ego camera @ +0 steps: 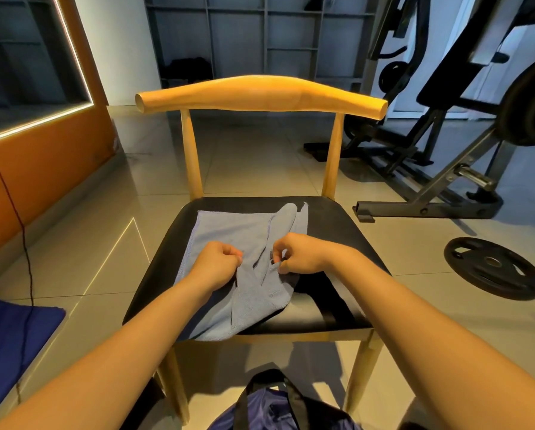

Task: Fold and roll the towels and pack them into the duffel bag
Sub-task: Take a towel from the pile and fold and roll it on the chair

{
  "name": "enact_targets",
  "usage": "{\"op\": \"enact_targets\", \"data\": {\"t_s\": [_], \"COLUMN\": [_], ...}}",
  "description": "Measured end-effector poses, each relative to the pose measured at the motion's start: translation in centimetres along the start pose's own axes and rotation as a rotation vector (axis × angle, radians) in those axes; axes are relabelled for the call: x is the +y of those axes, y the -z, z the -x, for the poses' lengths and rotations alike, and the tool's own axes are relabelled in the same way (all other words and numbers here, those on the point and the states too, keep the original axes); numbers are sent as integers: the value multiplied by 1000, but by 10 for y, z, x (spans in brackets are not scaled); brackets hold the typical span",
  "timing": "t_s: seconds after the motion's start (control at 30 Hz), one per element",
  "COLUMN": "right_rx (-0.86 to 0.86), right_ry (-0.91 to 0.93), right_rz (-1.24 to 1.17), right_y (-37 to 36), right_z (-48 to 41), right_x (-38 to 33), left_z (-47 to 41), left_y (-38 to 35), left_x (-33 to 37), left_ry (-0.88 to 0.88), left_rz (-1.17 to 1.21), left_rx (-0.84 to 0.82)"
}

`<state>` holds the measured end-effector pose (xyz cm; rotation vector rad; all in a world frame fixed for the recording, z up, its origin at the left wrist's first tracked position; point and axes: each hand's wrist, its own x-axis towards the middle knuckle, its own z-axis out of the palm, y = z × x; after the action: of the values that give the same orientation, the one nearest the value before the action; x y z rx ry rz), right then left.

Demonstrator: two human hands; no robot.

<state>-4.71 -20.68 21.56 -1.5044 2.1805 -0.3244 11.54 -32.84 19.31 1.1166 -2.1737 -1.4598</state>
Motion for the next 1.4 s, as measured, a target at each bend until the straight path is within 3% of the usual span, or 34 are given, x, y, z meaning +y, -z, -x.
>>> {"op": "enact_targets", "data": {"t_s": [0.13, 0.27, 0.4, 0.53, 0.7, 0.83, 1.1, 1.27, 1.4], "right_rx": [55, -3, 157, 140, 88, 165, 147, 197, 9], "right_ry": [20, -109, -45, -2, -29, 1, 29, -70, -374], "right_rz": [-113, -67, -121, -3, -154, -192, -12, -285, -393], "right_y": [15, 11, -5, -19, 0, -5, -28, -13, -23], "right_z": [45, 85, 68, 46, 79, 73, 36, 109, 171], "right_x": [20, 42, 16, -3, 20, 18, -16, 10, 41], "left_z": [-2, -2, 1, 3, 6, 5, 7, 5, 3], "left_y": [-1, -2, -1, 1, 1, 3, 5, 3, -2], "left_x": [-4, -6, -5, -2, -3, -3, -8, -18, -21], "left_ry": [-18, -7, -19, -15, -5, 39, -7, -118, -260], "left_rz": [29, 49, 61, 38, 80, 139, 69, -20, -218], "left_rx": [-1, 0, -3, -26, -37, -67, -63, -52, -56]}}
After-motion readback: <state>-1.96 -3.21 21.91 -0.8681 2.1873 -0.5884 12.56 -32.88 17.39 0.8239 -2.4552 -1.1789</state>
